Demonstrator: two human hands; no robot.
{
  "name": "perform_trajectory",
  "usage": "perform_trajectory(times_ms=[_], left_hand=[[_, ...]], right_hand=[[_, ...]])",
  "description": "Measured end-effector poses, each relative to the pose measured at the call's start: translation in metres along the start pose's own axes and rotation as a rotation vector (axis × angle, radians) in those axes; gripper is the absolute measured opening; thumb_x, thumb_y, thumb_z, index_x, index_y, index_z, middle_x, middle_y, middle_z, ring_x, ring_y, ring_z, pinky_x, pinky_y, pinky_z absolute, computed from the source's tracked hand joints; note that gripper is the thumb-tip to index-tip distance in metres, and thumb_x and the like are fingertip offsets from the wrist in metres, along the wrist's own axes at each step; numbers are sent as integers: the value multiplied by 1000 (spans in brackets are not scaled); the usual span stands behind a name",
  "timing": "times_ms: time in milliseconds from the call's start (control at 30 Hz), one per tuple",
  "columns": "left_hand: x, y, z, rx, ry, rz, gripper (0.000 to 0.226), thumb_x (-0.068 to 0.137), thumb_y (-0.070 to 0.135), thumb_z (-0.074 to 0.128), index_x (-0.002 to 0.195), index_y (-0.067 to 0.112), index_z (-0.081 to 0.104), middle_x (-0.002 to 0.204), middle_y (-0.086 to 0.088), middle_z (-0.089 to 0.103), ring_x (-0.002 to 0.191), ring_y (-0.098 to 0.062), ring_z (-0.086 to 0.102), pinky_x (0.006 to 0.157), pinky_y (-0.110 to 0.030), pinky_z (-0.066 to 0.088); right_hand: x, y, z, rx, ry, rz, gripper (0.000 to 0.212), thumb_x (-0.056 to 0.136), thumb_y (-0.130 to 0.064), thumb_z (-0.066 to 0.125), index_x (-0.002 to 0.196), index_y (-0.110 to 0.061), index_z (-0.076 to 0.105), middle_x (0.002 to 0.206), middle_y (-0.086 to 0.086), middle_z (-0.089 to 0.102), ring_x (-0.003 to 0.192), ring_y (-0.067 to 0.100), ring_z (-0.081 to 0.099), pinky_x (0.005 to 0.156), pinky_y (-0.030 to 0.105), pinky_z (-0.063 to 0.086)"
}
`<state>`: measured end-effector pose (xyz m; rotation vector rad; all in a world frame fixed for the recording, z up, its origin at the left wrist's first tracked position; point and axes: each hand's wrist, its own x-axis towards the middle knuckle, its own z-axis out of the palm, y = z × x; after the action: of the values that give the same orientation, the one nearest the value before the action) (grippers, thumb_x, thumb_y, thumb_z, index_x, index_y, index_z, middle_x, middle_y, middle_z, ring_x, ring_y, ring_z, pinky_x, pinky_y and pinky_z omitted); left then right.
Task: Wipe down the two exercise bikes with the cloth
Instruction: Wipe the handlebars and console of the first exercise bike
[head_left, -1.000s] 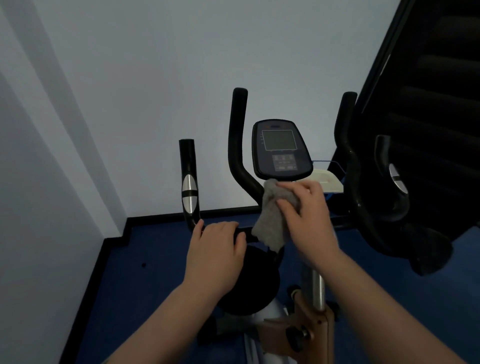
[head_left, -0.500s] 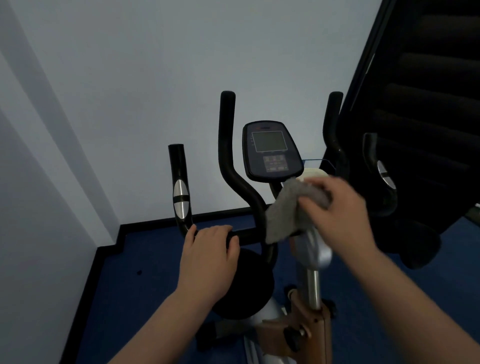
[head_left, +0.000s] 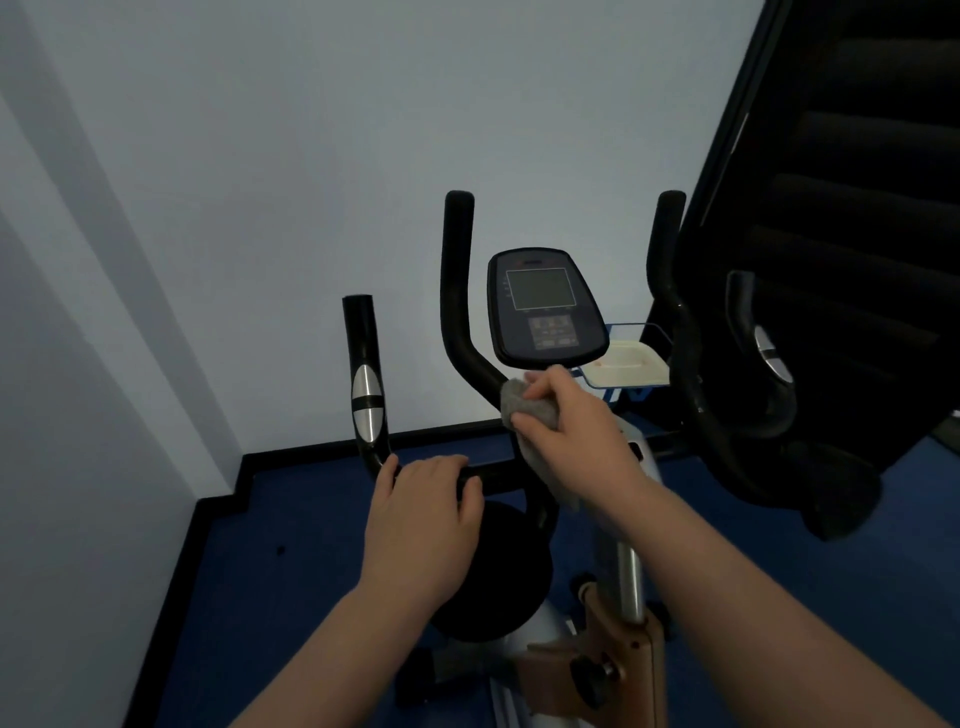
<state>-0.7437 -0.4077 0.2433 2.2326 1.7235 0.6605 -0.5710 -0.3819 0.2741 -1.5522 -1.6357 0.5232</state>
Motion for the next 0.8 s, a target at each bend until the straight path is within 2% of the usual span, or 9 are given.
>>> perform_trajectory(times_ms=[67, 233, 300, 367, 500, 567, 667, 733, 800], left_hand=[[0, 0, 0, -9, 2, 1, 40, 98, 41, 33, 131, 29, 53, 122, 17, 59, 118, 1, 47, 118, -29, 5], [0, 0, 1, -23, 1, -1, 40, 98, 41, 34, 131, 28, 53, 120, 15, 60, 117, 0, 48, 119, -30, 6], [0, 0, 2, -24, 6, -3, 40, 98, 41, 34, 131, 29, 53, 120, 15, 60, 117, 0, 48, 119, -29, 5], [0, -1, 1, -28, 9, -7, 40, 98, 41, 35, 131, 29, 54, 119, 16, 60, 117, 0, 48, 119, -29, 5], [0, 0, 1, -24, 2, -3, 39, 98, 41, 34, 131, 29, 53, 120, 16, 60, 118, -1, 48, 119, -30, 4], [0, 0, 1, -28, -1, -8, 39, 99, 41, 34, 131, 29, 53, 121, 16, 59, 119, -1, 47, 119, -30, 5], [-1, 0, 1, -31, 2, 3, 40, 99, 41, 34, 131, 28, 54, 120, 16, 60, 117, 0, 48, 119, -29, 6], [0, 1, 1, -29, 9, 2, 40, 98, 41, 34, 130, 28, 54, 120, 16, 60, 117, 0, 48, 118, -28, 5], [0, 1, 1, -32, 7, -6, 40, 98, 42, 34, 130, 29, 54, 118, 16, 60, 116, 0, 49, 118, -28, 4]], right_hand=[[-2, -1, 1, -14, 21, -29, 19, 87, -22, 68, 90, -26, 50, 92, -13, 61, 85, -4, 55, 71, 13, 41], [-49, 15, 14, -11, 216, -58, 19, 88, -20, 67, 97, -30, 54, 95, -15, 55, 94, 6, 52, 77, 23, 42], [-58, 19, 13, -1, 196, -77, 18, 88, -20, 68, 99, -29, 57, 97, -16, 57, 95, 7, 54, 80, 24, 44], [-44, 16, 2, 62, 148, -76, 19, 86, -22, 70, 95, -34, 59, 97, -16, 59, 95, 1, 55, 80, 14, 43], [4, -4, -6, 123, 319, -94, 27, 79, -22, 78, 89, -41, 61, 103, -6, 55, 96, -6, 52, 82, -1, 34], [9, -4, 8, 88, 246, -47, 24, 80, -28, 77, 98, -37, 65, 107, -7, 48, 97, -4, 49, 83, -3, 32], [-17, 11, 25, 91, 181, -4, 35, 86, -42, 65, 121, -36, 60, 111, -10, 42, 101, -6, 46, 84, -1, 33], [-33, 22, 22, 80, 180, -62, 35, 87, -42, 63, 122, -38, 59, 110, -14, 42, 102, -9, 45, 85, -1, 34], [-36, 24, 11, 57, 127, -112, 29, 86, -37, 67, 114, -41, 61, 109, -16, 42, 103, -9, 46, 85, 0, 35]])
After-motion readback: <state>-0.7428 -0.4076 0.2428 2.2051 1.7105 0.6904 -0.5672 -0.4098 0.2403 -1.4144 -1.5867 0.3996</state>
